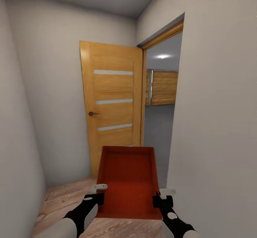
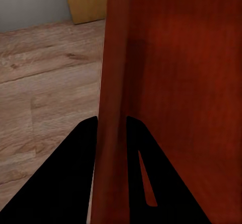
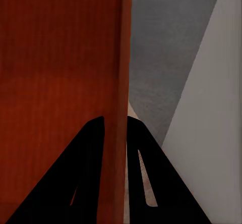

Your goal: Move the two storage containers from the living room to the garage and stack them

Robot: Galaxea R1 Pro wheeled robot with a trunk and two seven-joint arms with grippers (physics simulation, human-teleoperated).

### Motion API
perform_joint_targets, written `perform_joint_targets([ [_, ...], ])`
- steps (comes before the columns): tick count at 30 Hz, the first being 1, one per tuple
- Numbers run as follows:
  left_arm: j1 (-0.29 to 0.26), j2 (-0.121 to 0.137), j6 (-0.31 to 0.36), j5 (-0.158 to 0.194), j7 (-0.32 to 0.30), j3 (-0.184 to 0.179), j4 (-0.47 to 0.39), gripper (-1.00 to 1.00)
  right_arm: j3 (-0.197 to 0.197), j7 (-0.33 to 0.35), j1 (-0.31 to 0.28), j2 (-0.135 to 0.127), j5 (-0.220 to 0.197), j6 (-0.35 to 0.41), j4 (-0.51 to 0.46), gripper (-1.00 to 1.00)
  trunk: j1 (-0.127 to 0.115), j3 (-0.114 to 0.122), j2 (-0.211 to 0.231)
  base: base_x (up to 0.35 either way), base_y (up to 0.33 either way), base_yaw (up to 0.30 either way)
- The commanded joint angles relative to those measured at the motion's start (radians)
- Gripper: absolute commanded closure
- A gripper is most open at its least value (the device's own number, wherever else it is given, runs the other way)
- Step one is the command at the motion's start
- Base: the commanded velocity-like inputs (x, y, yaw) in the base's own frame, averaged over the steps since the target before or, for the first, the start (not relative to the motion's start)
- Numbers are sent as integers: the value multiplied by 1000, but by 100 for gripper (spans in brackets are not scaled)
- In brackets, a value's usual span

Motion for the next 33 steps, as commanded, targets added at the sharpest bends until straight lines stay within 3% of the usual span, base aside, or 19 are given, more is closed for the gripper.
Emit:
perform_joint_targets([
  [1,-1,13,7,-20,13,17,-7,100,-32,-4,-1,0,3,-3,3,100,1,-2,-1,244,217,-285],
  [9,-1,12,7,-20,13,17,-7,100,-32,-4,-1,0,3,-3,3,100,1,-2,-1,244,218,-255],
  [25,-1,12,7,-20,13,17,-7,100,-31,-4,-1,1,4,-3,3,100,1,-2,-1,245,218,-17],
  [33,-1,12,7,-20,13,17,-7,100,-32,-5,-1,2,3,-3,3,100,1,-2,-1,245,218,-209],
])
